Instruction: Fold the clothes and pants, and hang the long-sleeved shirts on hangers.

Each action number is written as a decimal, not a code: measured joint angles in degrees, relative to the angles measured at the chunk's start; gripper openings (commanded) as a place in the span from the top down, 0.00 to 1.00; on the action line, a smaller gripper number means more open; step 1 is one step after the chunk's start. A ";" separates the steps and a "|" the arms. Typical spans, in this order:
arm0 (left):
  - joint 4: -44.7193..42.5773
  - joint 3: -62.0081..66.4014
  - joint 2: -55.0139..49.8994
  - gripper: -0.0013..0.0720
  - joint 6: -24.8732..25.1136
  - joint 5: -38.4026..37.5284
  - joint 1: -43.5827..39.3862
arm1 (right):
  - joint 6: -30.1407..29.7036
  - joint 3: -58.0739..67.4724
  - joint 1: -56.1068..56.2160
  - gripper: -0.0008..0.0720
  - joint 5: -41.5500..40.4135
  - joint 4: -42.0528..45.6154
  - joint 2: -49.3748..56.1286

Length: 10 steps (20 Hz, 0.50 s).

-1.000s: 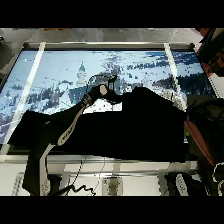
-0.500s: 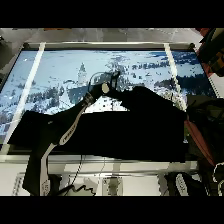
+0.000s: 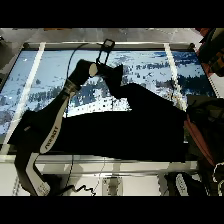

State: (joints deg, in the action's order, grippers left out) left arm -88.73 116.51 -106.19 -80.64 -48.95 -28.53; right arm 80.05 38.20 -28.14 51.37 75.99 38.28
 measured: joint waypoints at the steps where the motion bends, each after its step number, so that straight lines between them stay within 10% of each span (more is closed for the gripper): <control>1: -3.26 0.11 1.31 0.97 0.09 -0.07 0.13 | 0.00 0.00 0.00 0.14 0.00 0.24 0.00; 6: -13.90 0.13 5.01 0.97 0.11 -7.41 1.70 | 0.00 0.00 0.00 0.15 -0.02 1.36 0.09; 8: -15.93 -0.48 5.51 0.97 -0.46 -11.58 3.56 | 0.00 0.00 -0.04 0.42 -0.09 2.01 0.33; 10: -17.25 -1.14 5.79 0.97 -2.08 -14.53 6.14 | 0.00 0.00 -0.04 0.42 -0.26 3.85 1.95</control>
State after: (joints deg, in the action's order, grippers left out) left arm -105.97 115.37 -100.40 -82.72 -63.48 -22.39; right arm 80.05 38.20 -28.18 51.11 79.83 40.23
